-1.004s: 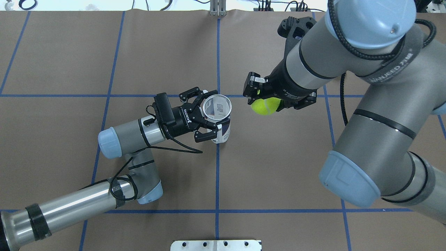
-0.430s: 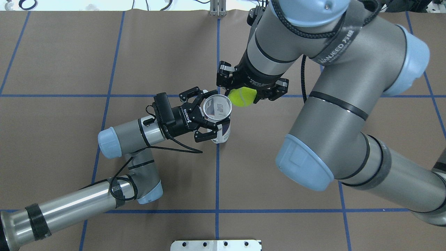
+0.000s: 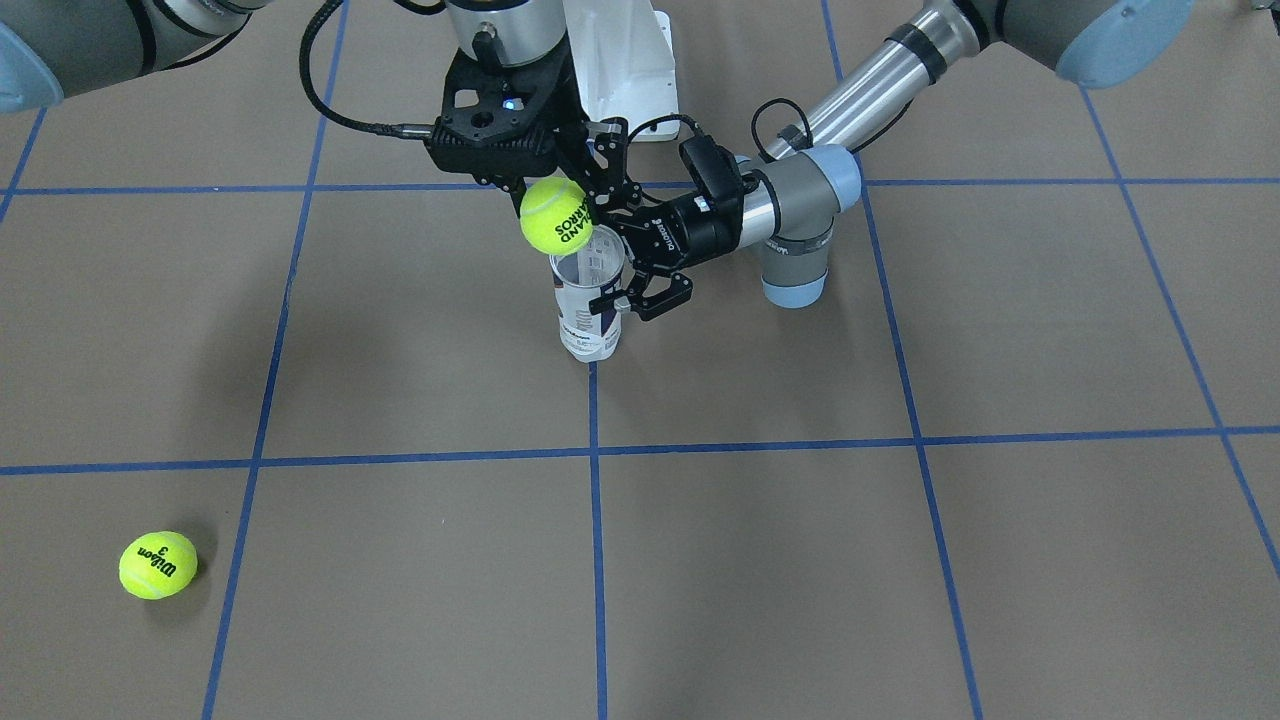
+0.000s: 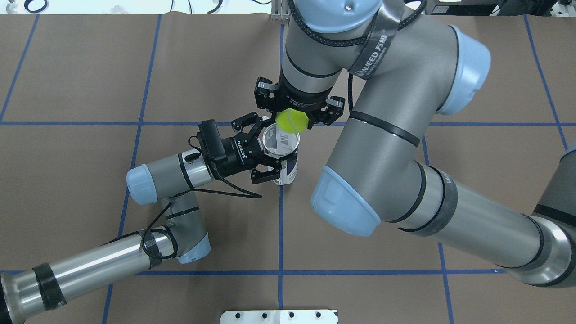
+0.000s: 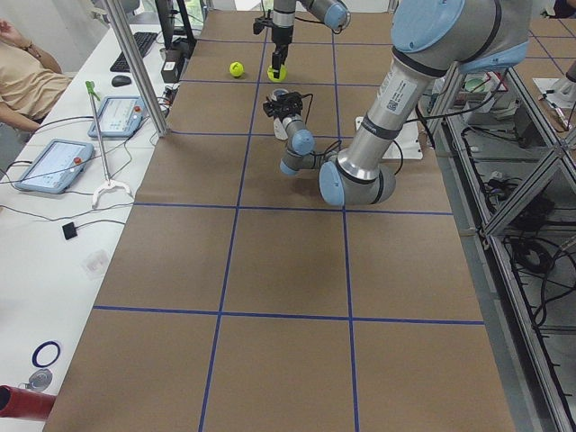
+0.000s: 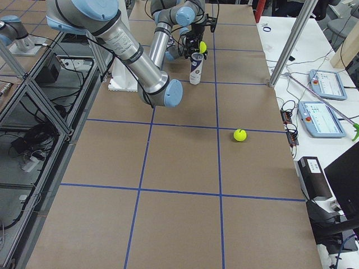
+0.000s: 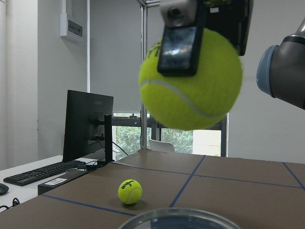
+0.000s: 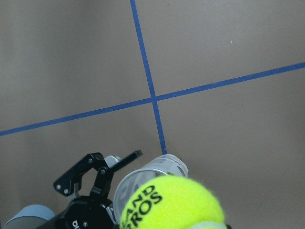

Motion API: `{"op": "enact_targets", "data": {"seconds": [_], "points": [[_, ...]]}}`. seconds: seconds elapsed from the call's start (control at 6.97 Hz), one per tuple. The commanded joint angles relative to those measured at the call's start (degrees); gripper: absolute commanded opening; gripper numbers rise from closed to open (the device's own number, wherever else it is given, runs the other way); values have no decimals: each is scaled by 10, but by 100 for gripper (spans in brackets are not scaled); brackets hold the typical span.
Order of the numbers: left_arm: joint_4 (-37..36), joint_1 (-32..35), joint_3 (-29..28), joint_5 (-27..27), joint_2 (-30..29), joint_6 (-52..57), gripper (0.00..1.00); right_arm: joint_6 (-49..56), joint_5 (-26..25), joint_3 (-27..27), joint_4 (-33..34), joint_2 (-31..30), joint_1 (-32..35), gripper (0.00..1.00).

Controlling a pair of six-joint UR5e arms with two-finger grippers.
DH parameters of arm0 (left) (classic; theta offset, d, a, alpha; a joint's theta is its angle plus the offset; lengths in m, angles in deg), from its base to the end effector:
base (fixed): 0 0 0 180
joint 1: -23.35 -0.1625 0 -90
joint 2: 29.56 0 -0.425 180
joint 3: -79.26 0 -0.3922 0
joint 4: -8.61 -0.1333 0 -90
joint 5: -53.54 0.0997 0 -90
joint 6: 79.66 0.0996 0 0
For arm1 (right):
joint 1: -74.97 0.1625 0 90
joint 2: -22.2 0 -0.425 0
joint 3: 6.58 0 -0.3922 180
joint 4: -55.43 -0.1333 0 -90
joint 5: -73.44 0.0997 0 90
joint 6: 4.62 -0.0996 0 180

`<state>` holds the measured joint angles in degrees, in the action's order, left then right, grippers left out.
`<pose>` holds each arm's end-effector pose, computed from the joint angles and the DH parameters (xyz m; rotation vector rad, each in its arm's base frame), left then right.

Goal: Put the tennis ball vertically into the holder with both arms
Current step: 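Lower the ball into the can and open the right gripper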

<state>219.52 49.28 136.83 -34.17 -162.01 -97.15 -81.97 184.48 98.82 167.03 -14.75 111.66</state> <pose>0.5542 -0.4221 0.2673 1.7654 1.4949 0.3750 -0.4387 -0.4485 0.0440 0.0226 -0.8805 0.2421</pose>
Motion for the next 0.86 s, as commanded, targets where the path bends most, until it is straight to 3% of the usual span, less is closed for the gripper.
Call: {"op": "enact_targets", "data": {"seconds": [0.0, 0.57, 0.72], "points": [[0, 0, 0, 0, 0, 0, 99, 0, -18, -16, -1, 5, -15, 9], [-1, 0, 0, 0, 0, 0, 99, 1, -45, -18, -2, 6, -28, 98], [-1, 0, 0, 0, 0, 0, 99, 0, -45, -18, -2, 7, -29, 99]]}}
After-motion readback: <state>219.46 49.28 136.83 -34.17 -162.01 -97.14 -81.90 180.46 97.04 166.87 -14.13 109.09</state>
